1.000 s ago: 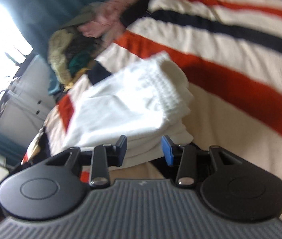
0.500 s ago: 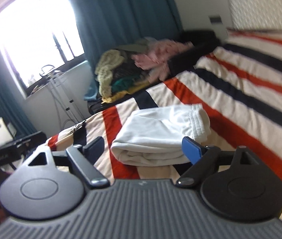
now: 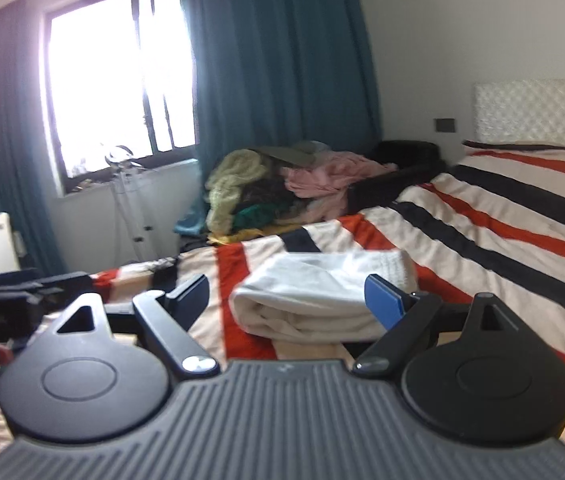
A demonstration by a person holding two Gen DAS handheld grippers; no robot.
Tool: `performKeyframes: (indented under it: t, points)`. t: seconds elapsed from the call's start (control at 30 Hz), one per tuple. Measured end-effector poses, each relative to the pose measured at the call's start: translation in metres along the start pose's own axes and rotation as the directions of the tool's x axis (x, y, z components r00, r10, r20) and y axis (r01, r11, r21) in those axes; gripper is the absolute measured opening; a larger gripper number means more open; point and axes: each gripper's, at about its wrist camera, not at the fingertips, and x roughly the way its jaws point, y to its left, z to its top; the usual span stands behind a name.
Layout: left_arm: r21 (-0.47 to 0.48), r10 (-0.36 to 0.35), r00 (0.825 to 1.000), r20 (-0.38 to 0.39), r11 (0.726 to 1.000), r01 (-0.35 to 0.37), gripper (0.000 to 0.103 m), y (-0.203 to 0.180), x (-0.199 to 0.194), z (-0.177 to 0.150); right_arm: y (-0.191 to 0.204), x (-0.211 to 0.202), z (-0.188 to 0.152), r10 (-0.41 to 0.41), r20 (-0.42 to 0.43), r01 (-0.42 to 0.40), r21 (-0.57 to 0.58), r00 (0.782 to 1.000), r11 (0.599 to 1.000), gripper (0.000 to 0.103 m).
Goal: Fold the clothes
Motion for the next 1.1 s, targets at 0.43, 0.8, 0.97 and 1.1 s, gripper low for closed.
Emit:
performKeyframes:
  t: [0.43, 0.8, 0.97, 1.1]
  points:
    - [-0.049, 0.063, 0.998, -0.015, 0.997, -0.064, 0.103, 0.03, 0.014, -0.03, 0.019, 0.027, -0.058, -0.049, -0.048, 0.046, -0.064, 0.998, 0.997, 0.086]
    - [-0.087, 0.092, 0.995, -0.048, 0.992, -0.096, 0.103, 0.049, 0.028, -0.042, 0.028, 0.03, -0.066, -0.074, -0.03, 0.07, -0.111, 0.997, 0.991, 0.086]
    - [-0.082, 0.103, 0.993, -0.055, 0.991, -0.107, 0.103, 0.046, 0.032, -0.045, 0.022, 0.033, -0.063, -0.06, -0.047, 0.057, -0.076, 0.997, 0.995, 0.086]
    - [-0.088, 0.102, 0.993, -0.057, 0.99, -0.107, 0.103, 0.045, 0.033, -0.046, 0.02, 0.034, -0.064, -0.059, -0.048, 0.056, -0.066, 0.997, 0.996, 0.086]
